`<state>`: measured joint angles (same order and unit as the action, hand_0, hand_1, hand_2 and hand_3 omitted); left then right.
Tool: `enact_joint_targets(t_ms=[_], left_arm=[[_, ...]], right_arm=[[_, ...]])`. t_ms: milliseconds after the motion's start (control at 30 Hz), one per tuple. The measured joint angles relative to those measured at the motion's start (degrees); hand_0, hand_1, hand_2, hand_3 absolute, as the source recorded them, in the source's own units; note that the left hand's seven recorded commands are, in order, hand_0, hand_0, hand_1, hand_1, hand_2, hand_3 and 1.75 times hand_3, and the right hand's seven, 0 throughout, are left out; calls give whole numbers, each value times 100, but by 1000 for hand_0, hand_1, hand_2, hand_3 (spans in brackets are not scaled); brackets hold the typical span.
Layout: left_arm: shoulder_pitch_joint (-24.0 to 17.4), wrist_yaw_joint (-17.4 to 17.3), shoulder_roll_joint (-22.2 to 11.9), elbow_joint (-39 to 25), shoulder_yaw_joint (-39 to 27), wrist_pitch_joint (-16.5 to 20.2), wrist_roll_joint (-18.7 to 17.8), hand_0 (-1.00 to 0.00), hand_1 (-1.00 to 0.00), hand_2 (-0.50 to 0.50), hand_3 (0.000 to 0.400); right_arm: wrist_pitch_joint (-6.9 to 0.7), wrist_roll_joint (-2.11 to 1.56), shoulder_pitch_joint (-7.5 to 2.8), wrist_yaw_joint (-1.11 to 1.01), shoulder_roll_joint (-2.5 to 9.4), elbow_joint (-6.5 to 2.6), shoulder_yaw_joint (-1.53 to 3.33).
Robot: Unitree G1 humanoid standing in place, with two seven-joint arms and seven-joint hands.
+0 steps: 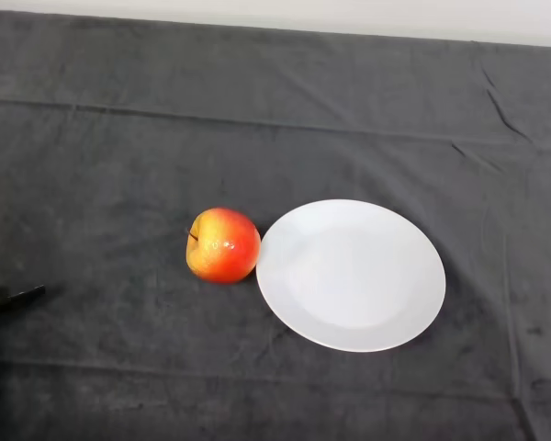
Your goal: Move the apple to the plate
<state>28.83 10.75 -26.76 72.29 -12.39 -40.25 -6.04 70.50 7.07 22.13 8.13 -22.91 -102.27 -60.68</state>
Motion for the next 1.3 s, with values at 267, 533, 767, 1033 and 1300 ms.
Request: enact_joint_targets(t_ms=[267, 533, 767, 1033, 1300], left_arm=[[352, -132, -58, -1, 34, -1, 159, 0, 0, 0, 0], [619, -190, -115, -4, 95, -3, 312, 0, 0, 0, 0], [619, -194, -110, -79, 312, -3, 530, 0, 0, 0, 0], [618, -194, -103, -1037, 585, -15, 770, 0, 0, 0, 0], [618, -188, -67, -1393, 911, -14, 1082, 0, 0, 0, 0]], right_arm=[[-28, -1, 21, 0, 5, 35, 0], [-60, -2, 26, -2, 31, 88, 1], [-68, -6, 25, -1, 33, 103, 0], [-73, -7, 27, -2, 35, 106, 0], [-76, -9, 26, -5, 34, 111, 3]])
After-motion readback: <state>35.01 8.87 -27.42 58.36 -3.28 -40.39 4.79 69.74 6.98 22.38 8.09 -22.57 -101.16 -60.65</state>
